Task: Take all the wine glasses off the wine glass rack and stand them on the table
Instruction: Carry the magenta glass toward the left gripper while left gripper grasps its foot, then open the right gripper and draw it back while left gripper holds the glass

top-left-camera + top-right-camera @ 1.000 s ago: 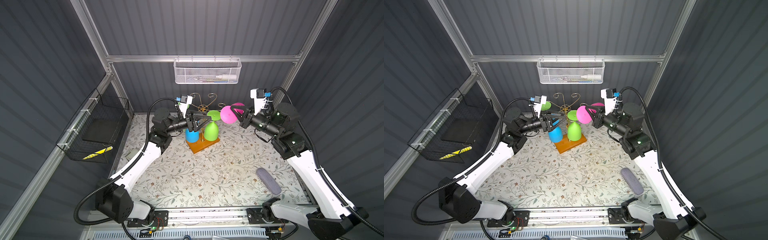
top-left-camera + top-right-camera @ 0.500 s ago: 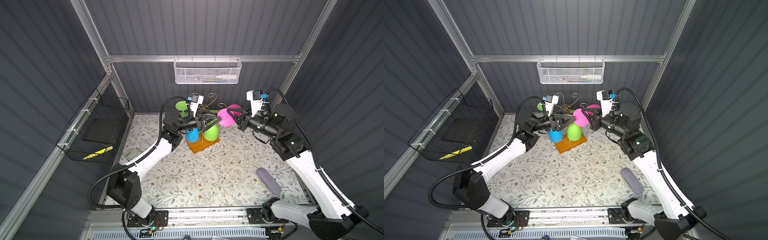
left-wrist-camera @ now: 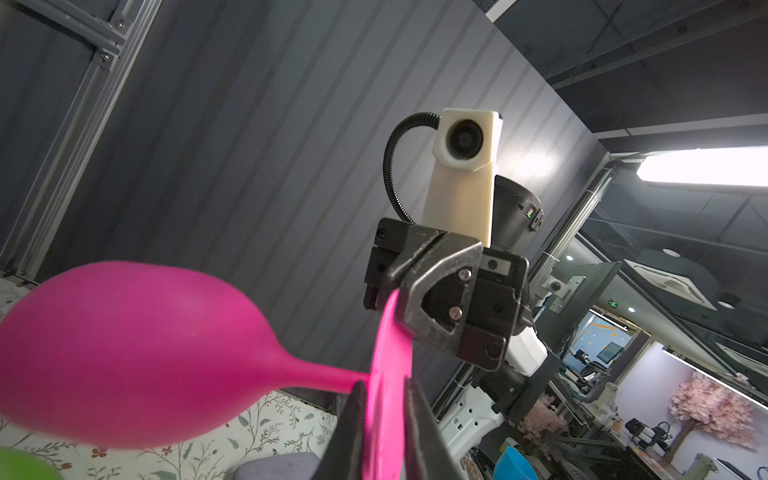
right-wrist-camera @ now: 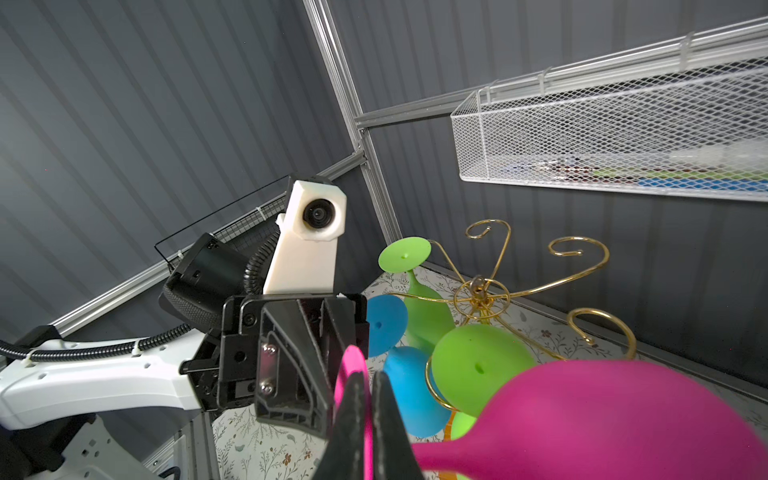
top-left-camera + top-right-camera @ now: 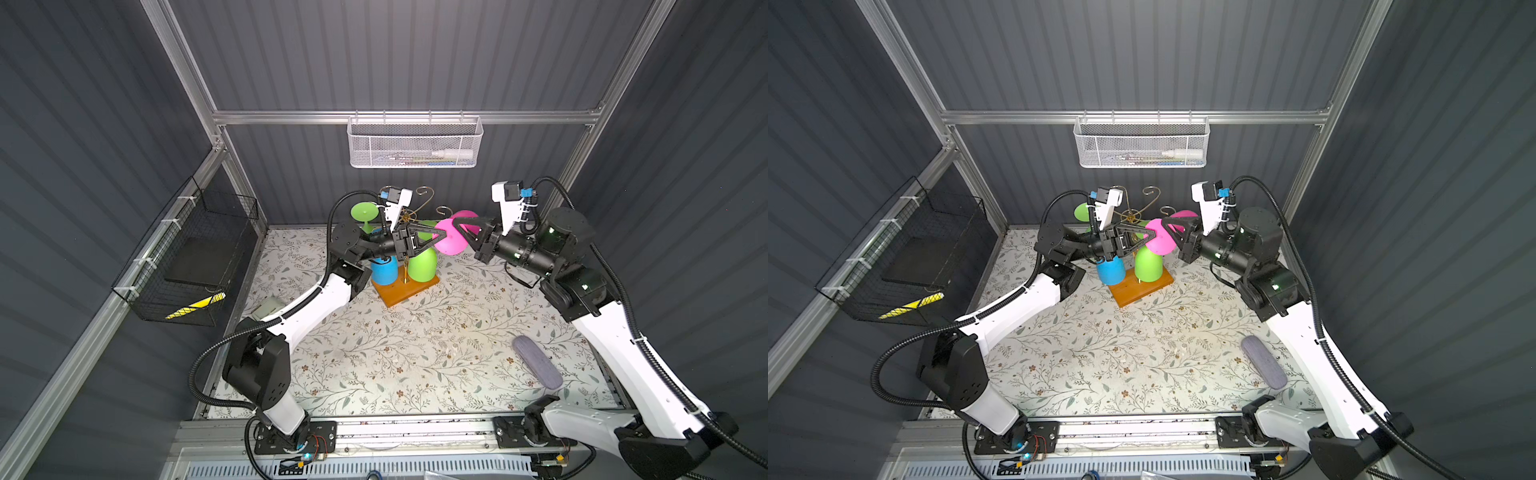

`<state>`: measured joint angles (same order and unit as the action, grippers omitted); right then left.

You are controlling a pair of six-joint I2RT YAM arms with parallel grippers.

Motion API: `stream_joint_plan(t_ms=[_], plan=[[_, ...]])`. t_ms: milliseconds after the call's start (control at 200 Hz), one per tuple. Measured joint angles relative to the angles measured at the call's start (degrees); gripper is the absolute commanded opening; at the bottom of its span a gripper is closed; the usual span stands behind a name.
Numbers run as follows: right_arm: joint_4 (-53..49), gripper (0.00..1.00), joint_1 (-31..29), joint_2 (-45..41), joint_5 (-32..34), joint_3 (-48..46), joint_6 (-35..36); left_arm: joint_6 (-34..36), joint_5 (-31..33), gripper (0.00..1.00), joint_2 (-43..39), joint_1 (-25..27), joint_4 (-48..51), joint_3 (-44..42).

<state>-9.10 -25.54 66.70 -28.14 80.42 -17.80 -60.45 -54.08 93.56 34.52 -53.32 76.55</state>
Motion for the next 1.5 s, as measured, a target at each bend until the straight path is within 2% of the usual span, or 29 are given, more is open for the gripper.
stream_joint_plan(t_ms=[70, 180, 310, 435, 570, 655, 910, 1501], plan=[[0.04, 0.00, -0.04, -0.09, -0.17, 0.00, 0.00, -0.57, -0.17, 0.00, 0.00, 0.00, -0.39, 0.00], [-0.59, 0.09, -0.11, -0.48, 0.00, 0.00, -0.02, -1.70, -0.81, 0.00, 0.00, 0.00, -0.50, 0.00], [-2.84, 0.34, -0.28, -1.51, 1.49, -0.02, 1.22, -5.11, -2.97, 0.00, -0.02, -1.64, -1.11, 0.02], [-5.20, 0.62, -0.22, -4.37, 5.40, -0.55, 3.98, -15.19, -4.24, 0.00, -0.02, -7.30, -8.90, 0.00], [-6.21, 0.82, -0.02, -7.85, 10.16, -1.66, 8.28, -28.04, -4.00, 0.00, 0.87, -11.63, -21.77, 1.05], [-6.10, 0.90, -0.02, -9.25, 12.50, -3.06, 11.39, -33.31, -3.85, 0.00, 2.16, -12.00, -26.27, 1.90], [-6.12, 0.99, 0.00, -6.78, 16.57, -4.90, 18.47, -39.26, -3.78, 0.00, 2.99, -11.50, -30.40, 1.81], [-6.01, 0.99, -0.02, -4.98, 16.65, -5.99, 23.21, -39.89, -2.43, 0.00, 0.90, -10.14, -31.23, -1.09]])
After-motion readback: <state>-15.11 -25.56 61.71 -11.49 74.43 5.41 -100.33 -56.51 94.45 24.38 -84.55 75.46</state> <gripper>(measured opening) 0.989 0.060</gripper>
